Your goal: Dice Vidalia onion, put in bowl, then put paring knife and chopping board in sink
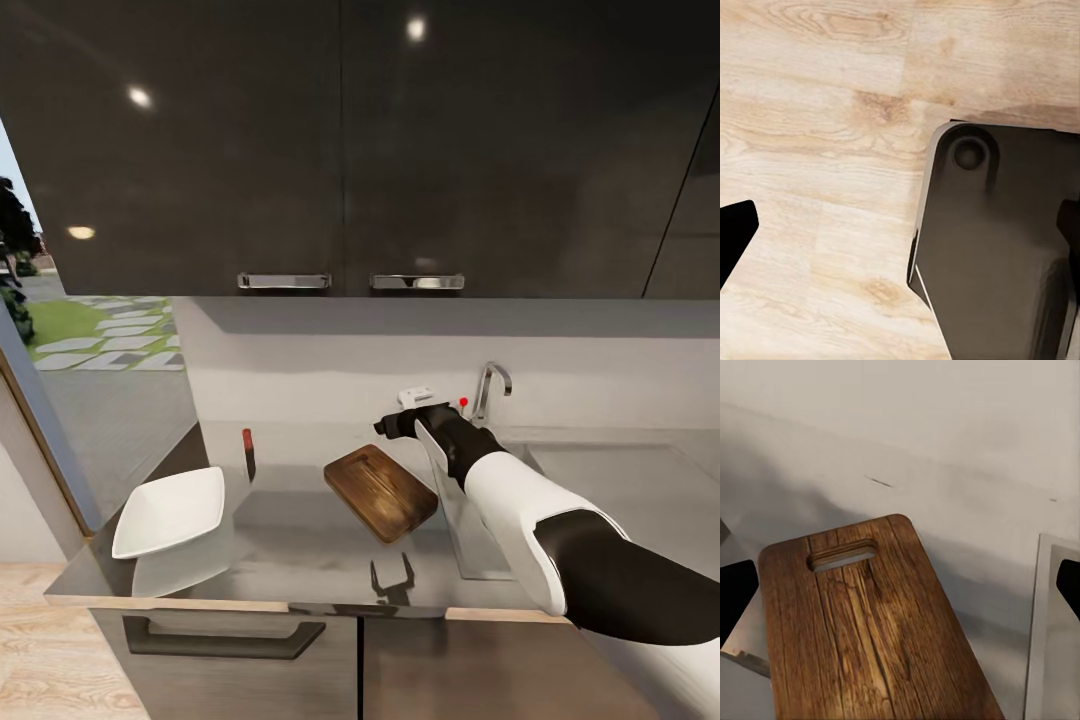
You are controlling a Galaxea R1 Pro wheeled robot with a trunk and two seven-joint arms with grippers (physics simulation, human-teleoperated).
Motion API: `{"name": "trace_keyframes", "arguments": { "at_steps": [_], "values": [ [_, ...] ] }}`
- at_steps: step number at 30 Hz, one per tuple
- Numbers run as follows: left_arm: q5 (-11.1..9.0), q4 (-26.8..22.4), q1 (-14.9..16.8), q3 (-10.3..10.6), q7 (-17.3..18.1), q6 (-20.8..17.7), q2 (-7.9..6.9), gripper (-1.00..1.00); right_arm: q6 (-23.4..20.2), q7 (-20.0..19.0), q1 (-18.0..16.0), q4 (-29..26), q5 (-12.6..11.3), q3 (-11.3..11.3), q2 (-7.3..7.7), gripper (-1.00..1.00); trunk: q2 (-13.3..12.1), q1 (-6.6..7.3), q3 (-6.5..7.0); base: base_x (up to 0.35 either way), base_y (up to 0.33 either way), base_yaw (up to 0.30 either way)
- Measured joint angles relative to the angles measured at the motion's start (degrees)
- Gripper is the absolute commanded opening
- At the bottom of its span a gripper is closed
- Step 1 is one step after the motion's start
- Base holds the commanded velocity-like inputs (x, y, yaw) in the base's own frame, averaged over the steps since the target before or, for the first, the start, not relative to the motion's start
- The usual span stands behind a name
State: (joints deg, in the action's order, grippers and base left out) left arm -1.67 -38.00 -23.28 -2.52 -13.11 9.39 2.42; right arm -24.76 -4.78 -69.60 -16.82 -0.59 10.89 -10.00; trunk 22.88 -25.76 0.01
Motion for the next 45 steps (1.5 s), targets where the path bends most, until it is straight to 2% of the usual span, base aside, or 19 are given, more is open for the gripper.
{"name": "trace_keyframes", "arguments": {
  "at_steps": [16, 18, 26, 33, 45],
  "values": [
    [0.00, 0.42, -0.04, 0.00, 0.00, 0.06, 0.00, 1.00, -0.01, -0.11, 0.03, 0.06, 0.08, 0.06, 0.00, 1.00, -0.07, 0.01, -0.90, 0.043, 0.067, 0.000],
    [0.00, 0.44, -0.04, 0.00, 0.00, 0.06, 0.00, 1.00, -0.04, -0.16, 0.03, 0.08, 0.48, 0.10, 0.00, 1.00, -0.08, 0.01, -0.94, 0.002, 0.002, 0.000],
    [0.00, 0.45, 0.00, 0.00, 0.00, 0.06, 0.12, 1.00, -0.14, -0.81, 0.04, 0.12, 5.31, 0.23, 0.00, 1.00, -0.08, 0.01, -0.97, 0.000, 0.000, 0.000],
    [0.00, 0.48, 0.00, 0.00, 0.00, 0.06, 0.18, 1.00, -0.18, -3.74, 0.05, 0.34, 6.36, 0.26, 0.00, 1.00, -0.07, 0.02, -0.98, 0.045, 0.001, 0.000],
    [0.00, 0.88, 0.00, -0.01, 0.01, 0.06, 0.18, 1.00, -0.01, -4.29, 0.07, 2.84, 6.74, 0.39, 0.01, 1.00, -0.08, 0.03, -0.97, 0.162, 0.108, 0.000]
  ]
}}
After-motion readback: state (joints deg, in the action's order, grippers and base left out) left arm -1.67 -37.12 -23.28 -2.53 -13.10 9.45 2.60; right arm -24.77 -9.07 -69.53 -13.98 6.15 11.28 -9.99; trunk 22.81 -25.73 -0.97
